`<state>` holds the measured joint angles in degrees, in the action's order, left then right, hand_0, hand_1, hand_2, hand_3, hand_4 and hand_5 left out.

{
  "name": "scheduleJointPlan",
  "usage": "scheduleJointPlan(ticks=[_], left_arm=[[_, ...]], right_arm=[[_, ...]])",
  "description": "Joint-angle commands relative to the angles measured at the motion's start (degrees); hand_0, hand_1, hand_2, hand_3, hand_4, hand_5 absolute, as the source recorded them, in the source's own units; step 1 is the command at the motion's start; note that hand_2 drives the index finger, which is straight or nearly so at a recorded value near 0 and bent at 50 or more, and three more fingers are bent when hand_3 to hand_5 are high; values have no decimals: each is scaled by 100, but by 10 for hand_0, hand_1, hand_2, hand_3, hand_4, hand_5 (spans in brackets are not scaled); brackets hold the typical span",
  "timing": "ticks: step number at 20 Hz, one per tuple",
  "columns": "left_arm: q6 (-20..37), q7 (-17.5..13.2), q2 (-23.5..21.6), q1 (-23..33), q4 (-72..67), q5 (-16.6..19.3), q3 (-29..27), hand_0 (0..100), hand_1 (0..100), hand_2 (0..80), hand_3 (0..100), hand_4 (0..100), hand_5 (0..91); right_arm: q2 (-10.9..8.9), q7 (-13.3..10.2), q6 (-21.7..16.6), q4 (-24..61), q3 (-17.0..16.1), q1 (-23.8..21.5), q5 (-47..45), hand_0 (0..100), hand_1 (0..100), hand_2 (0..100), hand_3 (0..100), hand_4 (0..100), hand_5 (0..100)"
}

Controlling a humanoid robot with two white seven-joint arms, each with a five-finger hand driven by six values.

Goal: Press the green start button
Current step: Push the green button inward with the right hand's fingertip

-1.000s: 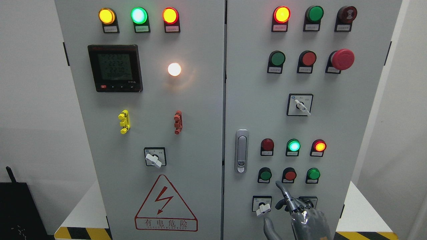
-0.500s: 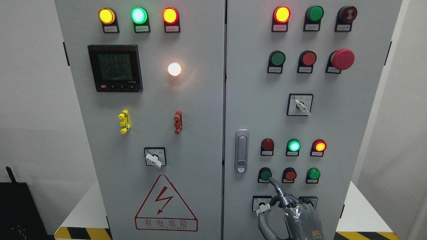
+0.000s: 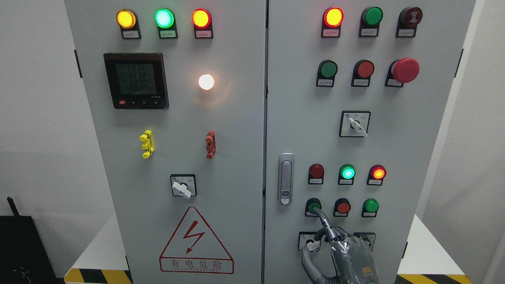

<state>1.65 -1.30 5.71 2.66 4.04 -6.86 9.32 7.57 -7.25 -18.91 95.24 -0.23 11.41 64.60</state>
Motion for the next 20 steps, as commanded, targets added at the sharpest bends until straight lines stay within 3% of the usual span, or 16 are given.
scheduleJointPlan(ticks=[1, 20], left_arm=[[2, -2, 0, -3, 0, 0, 0, 120, 556, 0, 0, 0, 0], [2, -2, 0, 6, 0, 0, 0, 120, 556, 0, 0, 0, 0]], right_arm=[[-1, -4, 1, -374, -161, 125, 0, 603, 350, 0, 576, 644, 712], [8, -31, 1, -471, -153, 266, -43, 617, 350, 0, 578, 640, 706]])
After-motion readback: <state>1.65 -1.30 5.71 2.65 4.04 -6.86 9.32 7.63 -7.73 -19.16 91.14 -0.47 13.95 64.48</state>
